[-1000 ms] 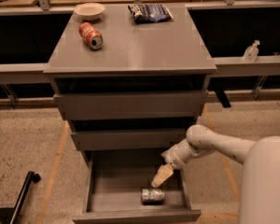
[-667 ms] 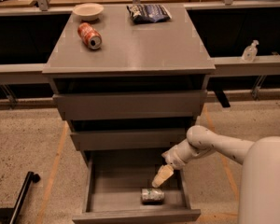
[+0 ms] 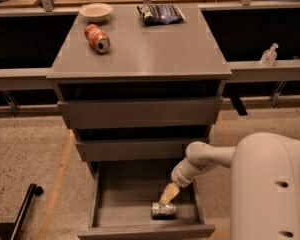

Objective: Pick 7up can from bottom drawer and place on counter

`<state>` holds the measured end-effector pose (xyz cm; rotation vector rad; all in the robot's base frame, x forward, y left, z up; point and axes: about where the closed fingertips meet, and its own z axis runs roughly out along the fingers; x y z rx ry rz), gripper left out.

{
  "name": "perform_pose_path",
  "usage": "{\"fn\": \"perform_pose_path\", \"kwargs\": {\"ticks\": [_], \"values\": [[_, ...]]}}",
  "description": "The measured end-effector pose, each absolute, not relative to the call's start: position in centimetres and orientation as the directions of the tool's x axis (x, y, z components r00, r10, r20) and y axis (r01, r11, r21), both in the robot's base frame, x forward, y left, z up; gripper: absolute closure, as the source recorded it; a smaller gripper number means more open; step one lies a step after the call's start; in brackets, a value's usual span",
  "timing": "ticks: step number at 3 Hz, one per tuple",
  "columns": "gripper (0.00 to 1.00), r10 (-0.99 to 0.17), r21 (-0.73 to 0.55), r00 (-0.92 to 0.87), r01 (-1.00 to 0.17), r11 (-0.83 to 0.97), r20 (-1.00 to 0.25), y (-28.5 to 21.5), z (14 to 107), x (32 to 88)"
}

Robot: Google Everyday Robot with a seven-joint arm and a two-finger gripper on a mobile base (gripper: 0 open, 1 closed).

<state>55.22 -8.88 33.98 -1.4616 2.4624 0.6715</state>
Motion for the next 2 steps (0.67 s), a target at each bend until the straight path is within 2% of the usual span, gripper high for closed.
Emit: {"fn": "perform_pose_path", "kwargs": {"ticks": [1,2], "values": [[0.0,-0.794,0.264,-0.496,-0.866,0.424,-0.352,-8.7,30.3,55.9],[0.0,-0.756,0.307,-0.538,-0.84,0.446,-0.373,-8.7,26.4,56.2]]}}
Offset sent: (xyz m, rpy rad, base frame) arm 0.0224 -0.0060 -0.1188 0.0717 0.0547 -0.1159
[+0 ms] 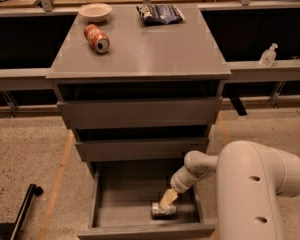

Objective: Pick 7up can from bottom drawer and place on counter

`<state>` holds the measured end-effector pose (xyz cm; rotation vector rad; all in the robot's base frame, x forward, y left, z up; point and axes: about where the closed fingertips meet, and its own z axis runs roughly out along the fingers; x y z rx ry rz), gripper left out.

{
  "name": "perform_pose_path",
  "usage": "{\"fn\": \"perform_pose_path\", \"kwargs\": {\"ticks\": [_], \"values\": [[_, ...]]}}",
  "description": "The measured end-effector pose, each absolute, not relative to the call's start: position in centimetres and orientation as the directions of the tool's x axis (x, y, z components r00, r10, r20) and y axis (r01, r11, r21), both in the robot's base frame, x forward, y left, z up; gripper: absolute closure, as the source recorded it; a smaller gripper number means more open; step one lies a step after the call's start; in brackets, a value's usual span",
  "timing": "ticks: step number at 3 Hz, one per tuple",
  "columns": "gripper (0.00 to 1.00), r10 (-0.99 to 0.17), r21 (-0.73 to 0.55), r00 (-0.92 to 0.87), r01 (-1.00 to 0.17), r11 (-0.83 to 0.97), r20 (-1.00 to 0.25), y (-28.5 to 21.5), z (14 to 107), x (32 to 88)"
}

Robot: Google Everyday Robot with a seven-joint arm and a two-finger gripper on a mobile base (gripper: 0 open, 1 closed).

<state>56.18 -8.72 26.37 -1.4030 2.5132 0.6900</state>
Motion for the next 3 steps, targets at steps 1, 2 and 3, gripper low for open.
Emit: {"fn": "perform_pose_path", "kwargs": {"ticks": [1,2,3], "values": [[0.0,-0.75,0.309,-0.545,-0.836,0.453,-0.376,-8.7,25.6,56.5],[0.0,-0.75,0.294,-0.545,-0.837,0.462,-0.374,-8.4,24.6,56.3],[0.0,-0.755,0.272,-0.547,-0.836,0.476,-0.362,-8.0,22.1,56.6]]}}
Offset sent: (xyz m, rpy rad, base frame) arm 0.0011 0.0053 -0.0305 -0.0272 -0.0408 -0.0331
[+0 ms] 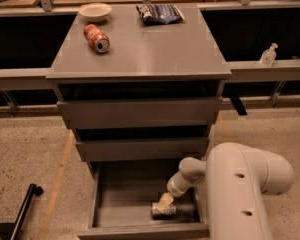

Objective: Pick 7up can from bottom drawer and place on counter

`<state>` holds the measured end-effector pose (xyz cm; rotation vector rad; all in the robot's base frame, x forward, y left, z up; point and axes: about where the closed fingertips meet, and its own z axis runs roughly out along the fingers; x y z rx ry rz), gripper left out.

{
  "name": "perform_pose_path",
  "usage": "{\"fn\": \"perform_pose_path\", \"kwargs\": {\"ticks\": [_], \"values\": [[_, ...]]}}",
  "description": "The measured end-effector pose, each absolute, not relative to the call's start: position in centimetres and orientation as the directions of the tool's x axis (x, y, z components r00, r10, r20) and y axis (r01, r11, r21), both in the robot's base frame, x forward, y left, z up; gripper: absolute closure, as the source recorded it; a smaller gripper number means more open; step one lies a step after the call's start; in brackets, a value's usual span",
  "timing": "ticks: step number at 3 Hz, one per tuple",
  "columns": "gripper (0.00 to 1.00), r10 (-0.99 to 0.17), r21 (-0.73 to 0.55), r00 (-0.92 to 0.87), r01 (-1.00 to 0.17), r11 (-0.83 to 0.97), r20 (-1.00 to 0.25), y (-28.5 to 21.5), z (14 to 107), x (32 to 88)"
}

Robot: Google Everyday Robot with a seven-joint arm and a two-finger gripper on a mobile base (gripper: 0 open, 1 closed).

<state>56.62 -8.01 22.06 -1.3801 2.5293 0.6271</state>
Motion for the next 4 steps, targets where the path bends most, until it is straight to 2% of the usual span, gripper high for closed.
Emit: {"fn": "perform_pose_path", "kwargs": {"ticks": [2,3,4], "values": [[0.0,-0.726,0.256,-0.605,-0.796,0.548,-0.326,-8.3,14.5,57.1],[0.16,-0.702,0.28,-0.637,-0.771,0.572,-0.32,-8.3,12.3,56.7],[0.4,-0.688,0.292,-0.653,-0.757,0.584,-0.317,-8.3,11.4,56.3]]}}
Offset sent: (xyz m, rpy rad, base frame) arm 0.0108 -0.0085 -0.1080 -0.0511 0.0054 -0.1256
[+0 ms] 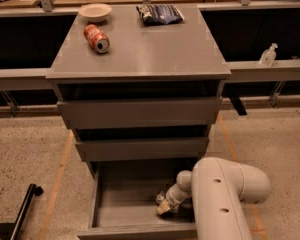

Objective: Pick 7up can from bottom drawer and place on counter

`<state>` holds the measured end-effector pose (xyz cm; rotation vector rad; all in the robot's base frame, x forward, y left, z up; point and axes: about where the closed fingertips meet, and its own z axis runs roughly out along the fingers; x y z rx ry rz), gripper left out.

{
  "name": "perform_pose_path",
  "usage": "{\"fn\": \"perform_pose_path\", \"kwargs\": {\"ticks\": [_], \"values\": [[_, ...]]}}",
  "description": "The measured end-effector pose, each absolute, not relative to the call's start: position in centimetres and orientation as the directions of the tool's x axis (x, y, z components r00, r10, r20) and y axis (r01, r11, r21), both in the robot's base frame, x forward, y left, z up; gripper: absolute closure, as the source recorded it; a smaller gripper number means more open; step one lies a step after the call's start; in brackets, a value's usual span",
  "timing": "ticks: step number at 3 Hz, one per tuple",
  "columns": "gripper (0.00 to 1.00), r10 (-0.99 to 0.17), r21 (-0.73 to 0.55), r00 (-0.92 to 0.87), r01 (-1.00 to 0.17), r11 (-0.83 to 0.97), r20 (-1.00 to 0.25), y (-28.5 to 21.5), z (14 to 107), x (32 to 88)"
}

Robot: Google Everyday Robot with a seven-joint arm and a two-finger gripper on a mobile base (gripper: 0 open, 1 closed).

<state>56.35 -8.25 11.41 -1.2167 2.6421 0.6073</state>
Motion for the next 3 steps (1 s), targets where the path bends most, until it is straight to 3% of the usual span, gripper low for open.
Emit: {"fn": "perform_pose_path", "kwargs": {"ticks": [2,3], "values": [[0.87,-0.689,0.277,-0.638,-0.77,0.575,-0.344,-7.6,13.1,56.4],[1.0,-0.699,0.262,-0.598,-0.801,0.539,-0.392,-6.3,16.6,56.4]]}}
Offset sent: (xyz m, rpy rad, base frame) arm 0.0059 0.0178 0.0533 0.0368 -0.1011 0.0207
